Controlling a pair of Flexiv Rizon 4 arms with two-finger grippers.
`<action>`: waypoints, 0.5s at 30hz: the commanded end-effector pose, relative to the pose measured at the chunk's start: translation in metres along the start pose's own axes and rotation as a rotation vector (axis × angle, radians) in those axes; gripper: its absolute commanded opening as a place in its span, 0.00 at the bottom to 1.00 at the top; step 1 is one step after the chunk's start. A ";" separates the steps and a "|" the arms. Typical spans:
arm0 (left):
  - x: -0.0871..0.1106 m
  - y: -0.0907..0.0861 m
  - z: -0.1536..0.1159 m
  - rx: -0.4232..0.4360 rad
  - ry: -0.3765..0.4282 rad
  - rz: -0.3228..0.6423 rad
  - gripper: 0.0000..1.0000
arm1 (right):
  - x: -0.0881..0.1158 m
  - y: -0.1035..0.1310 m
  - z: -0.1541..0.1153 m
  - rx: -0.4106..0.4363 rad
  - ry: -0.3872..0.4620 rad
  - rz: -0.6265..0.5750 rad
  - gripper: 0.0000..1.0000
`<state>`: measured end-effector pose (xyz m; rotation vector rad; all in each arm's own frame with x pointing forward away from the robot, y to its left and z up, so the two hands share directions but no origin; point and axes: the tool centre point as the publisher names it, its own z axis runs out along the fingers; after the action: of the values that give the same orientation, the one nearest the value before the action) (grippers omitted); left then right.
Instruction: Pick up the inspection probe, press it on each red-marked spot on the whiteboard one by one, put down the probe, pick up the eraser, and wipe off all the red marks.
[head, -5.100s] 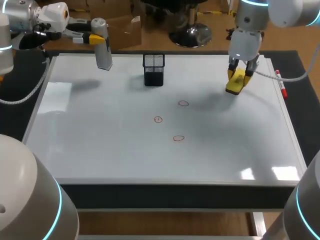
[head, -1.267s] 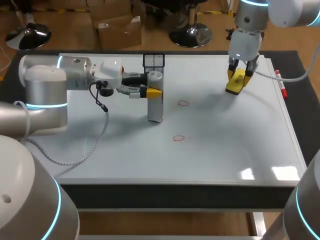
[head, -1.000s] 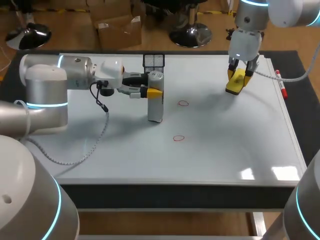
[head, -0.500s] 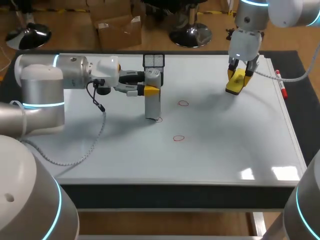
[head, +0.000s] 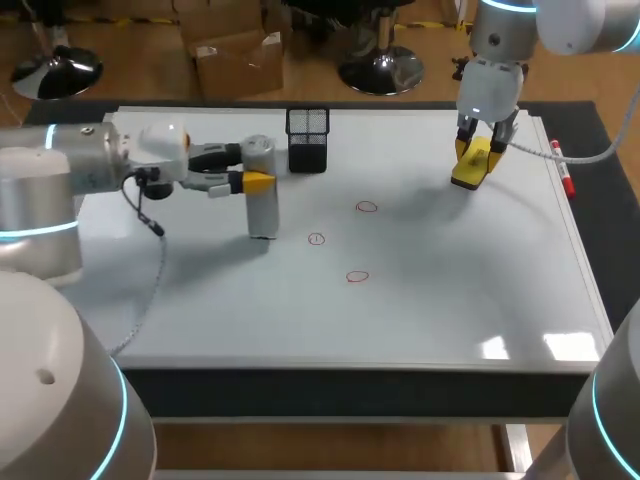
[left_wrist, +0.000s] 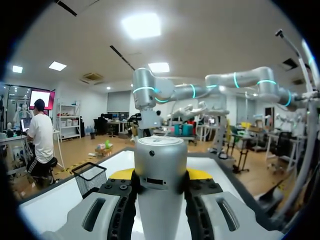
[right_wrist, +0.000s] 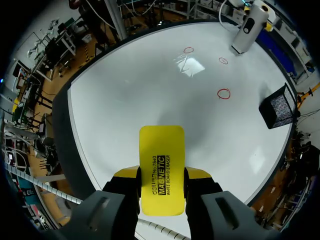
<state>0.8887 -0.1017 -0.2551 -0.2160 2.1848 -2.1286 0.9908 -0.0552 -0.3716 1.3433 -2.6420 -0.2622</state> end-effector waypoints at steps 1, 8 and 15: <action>0.013 -0.006 -0.038 0.001 -0.088 0.004 0.00 | 0.000 0.000 -0.001 0.002 0.003 -0.001 0.00; 0.015 -0.006 -0.080 0.003 -0.149 0.006 0.00 | 0.000 0.000 -0.001 0.002 0.003 -0.001 0.00; 0.017 -0.004 -0.115 -0.003 -0.187 0.013 0.00 | 0.000 0.000 -0.001 0.002 0.003 -0.001 0.00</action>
<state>0.8679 -0.0114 -0.2524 -0.3571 2.0987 -2.0277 0.9908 -0.0552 -0.3716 1.3432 -2.6420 -0.2622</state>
